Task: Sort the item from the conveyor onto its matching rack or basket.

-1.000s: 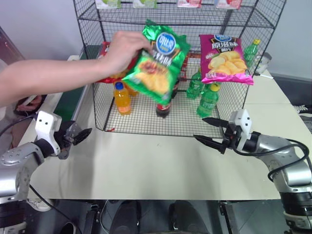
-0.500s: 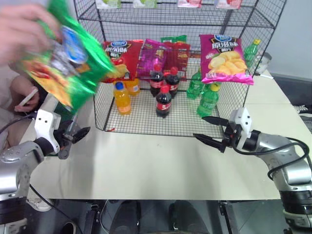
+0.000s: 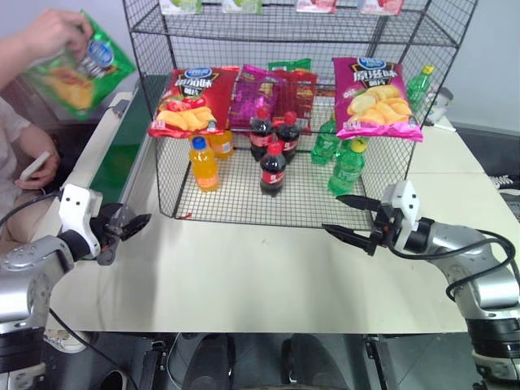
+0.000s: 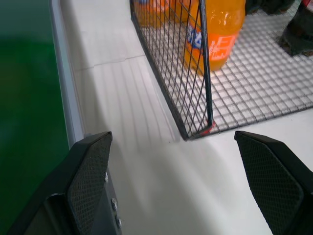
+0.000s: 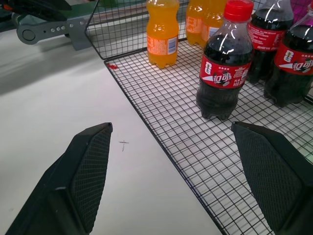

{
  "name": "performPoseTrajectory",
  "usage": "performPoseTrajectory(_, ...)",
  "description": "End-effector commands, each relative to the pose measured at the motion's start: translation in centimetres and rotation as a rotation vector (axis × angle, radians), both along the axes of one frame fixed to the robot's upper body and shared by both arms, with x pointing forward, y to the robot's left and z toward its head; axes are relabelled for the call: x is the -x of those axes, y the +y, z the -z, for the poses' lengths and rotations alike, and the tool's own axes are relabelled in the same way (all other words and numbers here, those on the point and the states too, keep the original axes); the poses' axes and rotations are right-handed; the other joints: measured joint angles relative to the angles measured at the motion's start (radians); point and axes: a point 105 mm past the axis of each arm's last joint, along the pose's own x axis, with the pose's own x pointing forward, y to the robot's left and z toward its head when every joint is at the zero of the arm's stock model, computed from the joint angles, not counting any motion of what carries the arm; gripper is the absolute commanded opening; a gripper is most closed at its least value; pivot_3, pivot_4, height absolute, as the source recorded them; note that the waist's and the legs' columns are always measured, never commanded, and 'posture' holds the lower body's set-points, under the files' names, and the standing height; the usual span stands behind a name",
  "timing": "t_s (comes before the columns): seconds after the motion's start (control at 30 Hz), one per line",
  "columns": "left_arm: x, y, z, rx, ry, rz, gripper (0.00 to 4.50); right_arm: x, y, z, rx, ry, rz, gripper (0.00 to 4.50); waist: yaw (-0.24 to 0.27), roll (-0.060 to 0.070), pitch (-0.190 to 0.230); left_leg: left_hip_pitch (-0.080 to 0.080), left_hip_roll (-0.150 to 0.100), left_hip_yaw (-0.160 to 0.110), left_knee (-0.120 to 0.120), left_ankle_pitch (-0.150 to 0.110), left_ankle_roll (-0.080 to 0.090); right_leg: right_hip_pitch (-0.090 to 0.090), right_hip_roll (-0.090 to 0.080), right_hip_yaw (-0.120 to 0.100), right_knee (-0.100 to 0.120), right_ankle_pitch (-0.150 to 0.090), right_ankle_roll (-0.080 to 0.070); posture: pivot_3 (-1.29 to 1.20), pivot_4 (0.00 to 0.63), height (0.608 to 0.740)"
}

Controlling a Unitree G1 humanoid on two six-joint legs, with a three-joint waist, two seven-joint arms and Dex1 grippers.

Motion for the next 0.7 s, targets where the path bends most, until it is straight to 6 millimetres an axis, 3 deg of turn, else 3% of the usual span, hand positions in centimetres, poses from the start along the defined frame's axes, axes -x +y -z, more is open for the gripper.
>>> performPoseTrajectory(0.03, -0.49, 0.68, -1.26, -0.053, -0.073, -0.026, 4.27, 0.02, 0.29, -0.82, 0.002, -0.04, -0.017, 4.05, 0.0, 0.0, 0.0, 0.0, 0.0, 0.0, 0.0, 0.0, 0.0, 0.0, 0.0, 0.0, 0.0, 0.0, 0.0, 0.0, 0.15, 0.739)
performPoseTrajectory(0.7, -0.31, 0.48, -1.36, 0.0, -0.081, -0.035, 4.27, 0.0, 0.44, -0.99, 0.008, -0.051, -0.022, 4.05, 0.0, 0.0, 0.0, 0.0, 0.0, 0.0, 0.0, 0.0, 0.0, 0.0, 0.0, 0.0, 0.0, 0.0, 0.0, 0.0, 0.15, 0.739)
